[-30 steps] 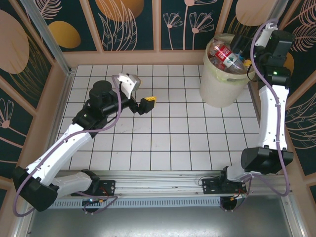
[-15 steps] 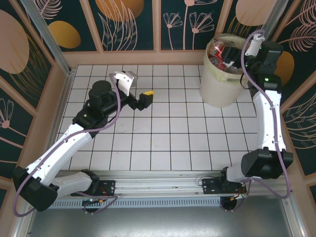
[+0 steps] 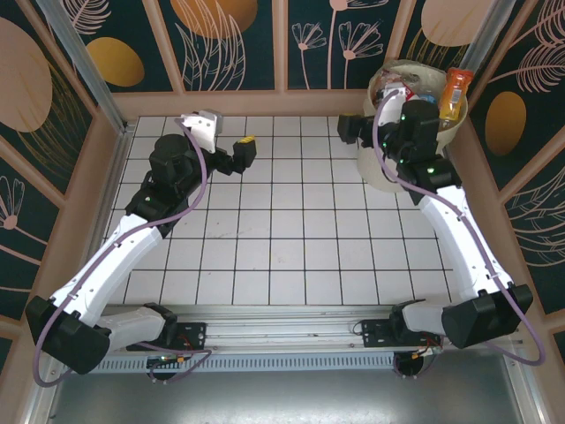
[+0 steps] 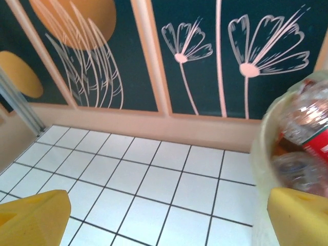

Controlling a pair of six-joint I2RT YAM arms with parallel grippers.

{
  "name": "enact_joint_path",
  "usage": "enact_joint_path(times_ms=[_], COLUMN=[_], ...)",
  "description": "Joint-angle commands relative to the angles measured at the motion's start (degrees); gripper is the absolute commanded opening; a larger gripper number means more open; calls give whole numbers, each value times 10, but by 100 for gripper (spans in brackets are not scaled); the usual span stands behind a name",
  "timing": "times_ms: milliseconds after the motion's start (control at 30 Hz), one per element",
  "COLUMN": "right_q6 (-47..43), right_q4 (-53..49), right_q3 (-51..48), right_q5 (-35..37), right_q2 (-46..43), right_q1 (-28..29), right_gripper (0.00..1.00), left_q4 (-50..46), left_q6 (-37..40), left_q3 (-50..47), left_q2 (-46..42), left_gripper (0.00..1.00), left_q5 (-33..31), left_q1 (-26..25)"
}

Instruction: Put the plastic bottles in the bin

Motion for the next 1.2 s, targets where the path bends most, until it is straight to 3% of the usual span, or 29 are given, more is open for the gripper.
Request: enact_joint_path(times_ms=[0, 267, 467, 833, 900, 1167], right_q6=[-8, 15, 36, 76, 66, 58], right_q4=[58, 117, 183, 297, 333, 505], right_q3=[-50, -185, -302, -461, -494, -618], right_q5=[29, 32, 81, 211, 208, 224], right_q2=[-35, -96, -146, -173, -172, -156], right_q1=[15, 15, 14, -1, -12, -87], right_gripper=[99, 99, 99, 99, 99, 99], left_q4=[39, 78, 83, 150, 174, 317], left_q6=[-20, -4, 10, 19, 18, 9], left_q3=[-26, -101, -160, -329, -362, -462], left_q2=[-18, -67, -92, -166, -175, -158], left_gripper=[99, 99, 99, 99, 99, 99], left_q5=[-27, -85, -114, -299, -330, -346], left_q1=[20, 28, 28, 33, 48, 134])
